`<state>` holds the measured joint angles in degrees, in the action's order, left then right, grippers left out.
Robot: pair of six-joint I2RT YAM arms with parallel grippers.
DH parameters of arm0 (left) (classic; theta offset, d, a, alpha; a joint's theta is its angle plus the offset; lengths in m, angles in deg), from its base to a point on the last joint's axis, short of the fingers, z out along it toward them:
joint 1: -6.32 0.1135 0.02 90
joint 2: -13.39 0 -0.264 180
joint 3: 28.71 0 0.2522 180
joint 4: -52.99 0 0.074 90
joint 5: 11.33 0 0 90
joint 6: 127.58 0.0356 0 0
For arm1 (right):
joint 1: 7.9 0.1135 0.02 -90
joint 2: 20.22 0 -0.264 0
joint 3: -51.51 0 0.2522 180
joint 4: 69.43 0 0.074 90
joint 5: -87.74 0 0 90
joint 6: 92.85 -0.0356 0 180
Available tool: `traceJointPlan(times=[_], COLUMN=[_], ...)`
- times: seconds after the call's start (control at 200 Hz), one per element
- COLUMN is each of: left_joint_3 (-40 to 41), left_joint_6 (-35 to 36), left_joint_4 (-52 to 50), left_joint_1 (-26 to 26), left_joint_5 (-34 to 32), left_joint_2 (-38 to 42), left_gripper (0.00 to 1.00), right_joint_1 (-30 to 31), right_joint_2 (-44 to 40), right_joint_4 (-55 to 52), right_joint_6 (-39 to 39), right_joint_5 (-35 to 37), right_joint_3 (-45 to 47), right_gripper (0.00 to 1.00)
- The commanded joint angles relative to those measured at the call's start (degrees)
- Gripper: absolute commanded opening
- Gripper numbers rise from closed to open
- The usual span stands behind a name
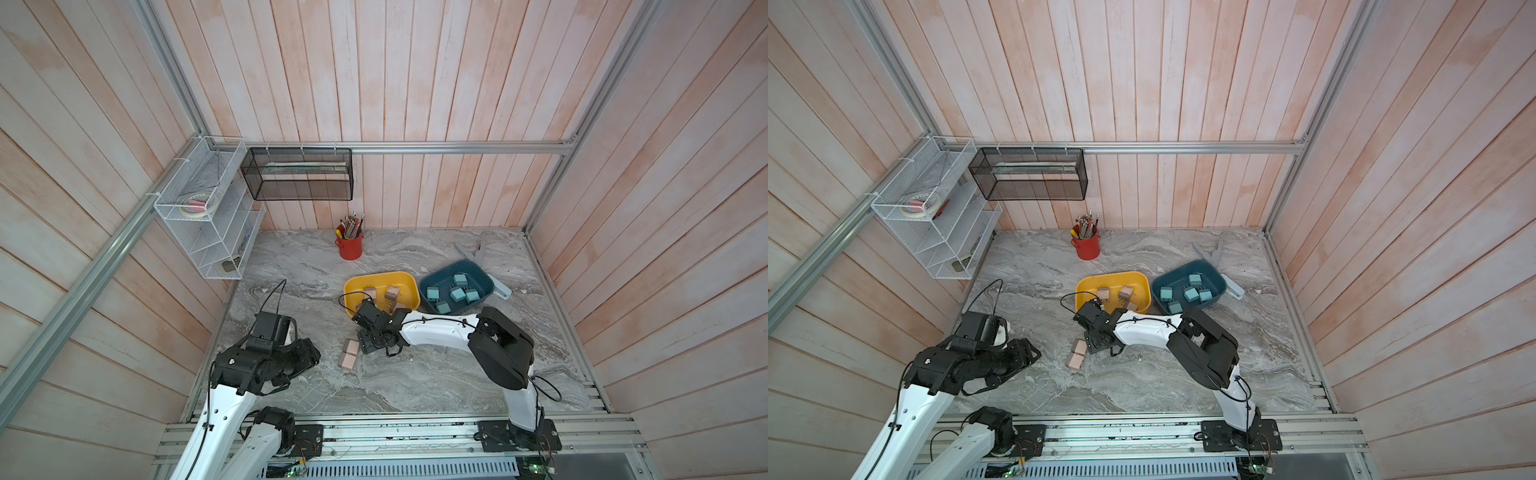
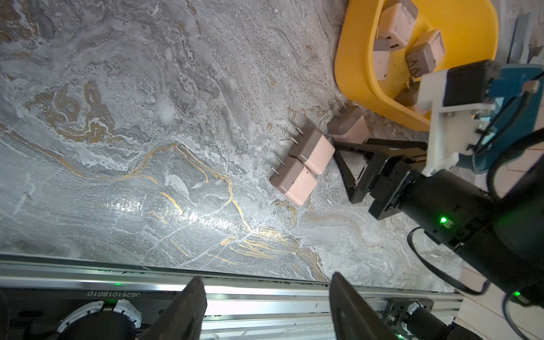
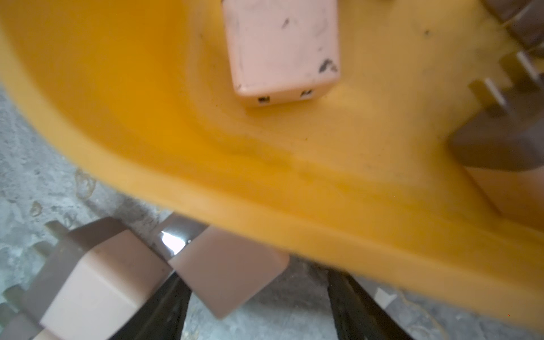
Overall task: Place the plugs by color into the storage box
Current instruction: Adjust the plug at the center of the board.
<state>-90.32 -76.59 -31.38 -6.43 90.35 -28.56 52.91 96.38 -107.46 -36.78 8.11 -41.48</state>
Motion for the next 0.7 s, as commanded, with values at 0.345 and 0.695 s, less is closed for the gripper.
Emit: traceJointPlan(times=[0.345,0.695], left_joint_3=[-1.32,-0.48], left_joint_6=[0.77,0.38], left_joint_4=[-1.64,-2.09], left_joint_1=[0.34,0.33], left_joint_5=[-0.61,-0.11], left_joint_2=[0.76,2.24], left_gripper=[0.69,0.69], right_joint_1=[-0.53,0.57], right_joint_2=[3.68,5.23], right_joint_4=[0.87,-0.90], right_joint_6=[9.10,13.27], right_joint_5=[0.53,-0.95], right_joint_3=[-4.91,-8.21], right_gripper=[0.77,0.77])
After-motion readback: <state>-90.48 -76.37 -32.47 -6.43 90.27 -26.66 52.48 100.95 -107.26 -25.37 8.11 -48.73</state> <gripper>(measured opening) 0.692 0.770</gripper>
